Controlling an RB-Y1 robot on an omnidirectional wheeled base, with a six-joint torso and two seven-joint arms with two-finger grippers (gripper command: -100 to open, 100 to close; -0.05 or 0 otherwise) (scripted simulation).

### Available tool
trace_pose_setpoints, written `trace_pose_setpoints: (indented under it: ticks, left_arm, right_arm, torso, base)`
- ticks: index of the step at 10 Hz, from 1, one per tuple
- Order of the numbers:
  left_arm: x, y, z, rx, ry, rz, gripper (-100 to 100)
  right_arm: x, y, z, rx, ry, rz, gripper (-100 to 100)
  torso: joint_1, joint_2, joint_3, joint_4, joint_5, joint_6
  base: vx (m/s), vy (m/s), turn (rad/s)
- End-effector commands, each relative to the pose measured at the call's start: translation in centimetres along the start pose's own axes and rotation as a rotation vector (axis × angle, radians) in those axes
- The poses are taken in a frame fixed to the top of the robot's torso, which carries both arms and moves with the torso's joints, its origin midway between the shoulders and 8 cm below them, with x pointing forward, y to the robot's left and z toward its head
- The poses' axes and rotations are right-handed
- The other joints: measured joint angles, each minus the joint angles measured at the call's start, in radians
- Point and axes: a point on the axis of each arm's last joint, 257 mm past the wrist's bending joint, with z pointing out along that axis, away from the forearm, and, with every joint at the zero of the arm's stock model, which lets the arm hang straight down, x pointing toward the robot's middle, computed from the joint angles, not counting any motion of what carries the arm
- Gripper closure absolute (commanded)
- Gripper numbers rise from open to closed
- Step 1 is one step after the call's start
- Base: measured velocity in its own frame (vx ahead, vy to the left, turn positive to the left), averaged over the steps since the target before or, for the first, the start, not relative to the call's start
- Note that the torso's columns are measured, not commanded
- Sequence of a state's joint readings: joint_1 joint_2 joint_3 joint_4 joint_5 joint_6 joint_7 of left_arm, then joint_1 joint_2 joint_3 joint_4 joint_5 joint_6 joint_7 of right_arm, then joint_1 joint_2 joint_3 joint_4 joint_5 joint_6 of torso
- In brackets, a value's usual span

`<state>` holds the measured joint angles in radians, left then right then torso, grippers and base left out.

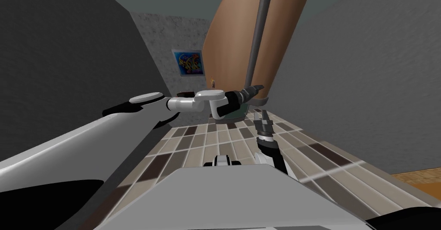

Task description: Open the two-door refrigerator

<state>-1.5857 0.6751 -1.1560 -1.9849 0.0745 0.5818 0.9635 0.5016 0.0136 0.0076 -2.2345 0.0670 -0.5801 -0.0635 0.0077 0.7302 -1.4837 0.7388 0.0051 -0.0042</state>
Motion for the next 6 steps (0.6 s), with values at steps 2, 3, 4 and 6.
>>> trace_pose_setpoints:
  ticks: [2,3,4,6]
  left_arm:
    - [-0.1,-2.9,-1.1,0.004,0.008,0.002,-100]
    - [-0.1,-3.1,-1.1,0.007,0.008,0.006,-100]
    - [0.0,-3.9,-1.5,0.007,0.012,0.007,-100]
    - [0.1,-4.6,-1.9,0.008,0.015,0.008,-100]
  right_arm:
    - [0.0,0.0,0.0,0.000,0.000,0.000,0]
    - [0.0,0.0,0.0,0.000,0.000,0.000,0]
    - [0.0,0.0,0.0,0.000,0.000,0.000,0]
    - [0.0,0.0,0.0,0.000,0.000,0.000,0]
  torso:
    - [-0.002,0.005,0.002,0.004,0.000,0.001]
    - [0.000,0.007,0.003,0.006,0.002,0.000]
    - [0.004,0.008,0.004,0.006,0.003,0.000]
    - [0.007,0.011,0.005,0.009,0.005,-0.001]
  base:
    - [0.060,-0.042,0.014]
    - [0.040,-0.033,0.010]
    - [0.044,-0.020,0.005]
    - [0.040,-0.016,0.009]
